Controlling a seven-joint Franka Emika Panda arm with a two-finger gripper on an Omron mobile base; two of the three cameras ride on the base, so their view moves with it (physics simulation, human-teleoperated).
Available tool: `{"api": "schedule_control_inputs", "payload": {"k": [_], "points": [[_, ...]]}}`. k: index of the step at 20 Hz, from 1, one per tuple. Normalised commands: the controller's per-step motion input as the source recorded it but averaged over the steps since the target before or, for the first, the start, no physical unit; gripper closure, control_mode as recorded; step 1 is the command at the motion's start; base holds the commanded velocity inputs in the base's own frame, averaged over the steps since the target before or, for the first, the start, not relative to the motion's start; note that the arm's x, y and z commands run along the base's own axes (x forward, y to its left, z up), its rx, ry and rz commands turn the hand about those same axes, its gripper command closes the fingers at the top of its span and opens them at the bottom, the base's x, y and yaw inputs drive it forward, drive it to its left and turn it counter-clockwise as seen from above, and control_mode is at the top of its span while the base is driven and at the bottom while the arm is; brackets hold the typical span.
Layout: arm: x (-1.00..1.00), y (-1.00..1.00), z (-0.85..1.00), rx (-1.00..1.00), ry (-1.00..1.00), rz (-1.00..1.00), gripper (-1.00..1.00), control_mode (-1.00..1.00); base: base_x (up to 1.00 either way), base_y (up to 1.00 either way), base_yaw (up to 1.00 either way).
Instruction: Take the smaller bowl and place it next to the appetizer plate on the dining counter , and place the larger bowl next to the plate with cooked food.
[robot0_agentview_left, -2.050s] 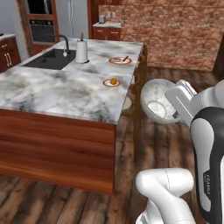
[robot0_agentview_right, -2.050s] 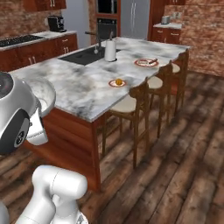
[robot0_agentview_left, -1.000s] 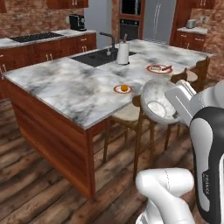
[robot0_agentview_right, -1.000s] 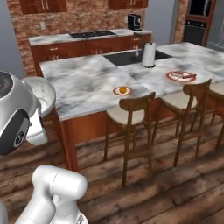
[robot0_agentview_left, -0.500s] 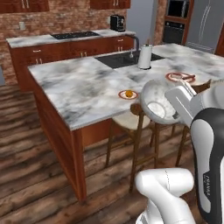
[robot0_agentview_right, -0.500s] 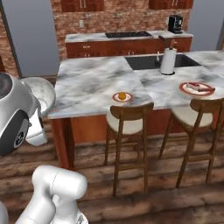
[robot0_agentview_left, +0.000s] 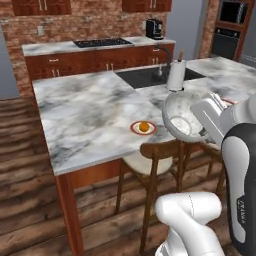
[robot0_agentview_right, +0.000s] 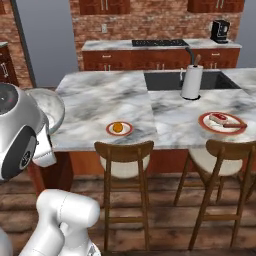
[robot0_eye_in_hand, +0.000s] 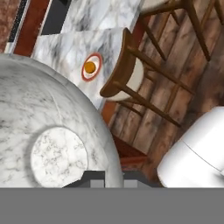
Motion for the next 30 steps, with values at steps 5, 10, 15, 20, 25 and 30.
{"api": "schedule_control_inputs", "payload": {"k": [5,10,15,20,25,30], "points": [[0.0,0.0,0.0,0.0,0.0,0.0,1.0,1.0,1.0,-0.53,0.31],[0.0,0.0,0.0,0.0,0.0,0.0,1.0,1.0,0.88,-0.54,0.36],[0.0,0.0,0.0,0.0,0.0,0.0,1.0,1.0,0.54,-0.19,0.19],[0.0,0.0,0.0,0.0,0.0,0.0,1.0,1.0,0.24,-0.08,0.03],[0.27,-0.4,-0.14,0.01,0.02,0.07,1.0,-1.0,0.3,-0.4,0.09],[0.61,-1.0,-0.58,0.0,0.07,0.12,1.0,-1.0,0.0,0.0,0.0]]}}
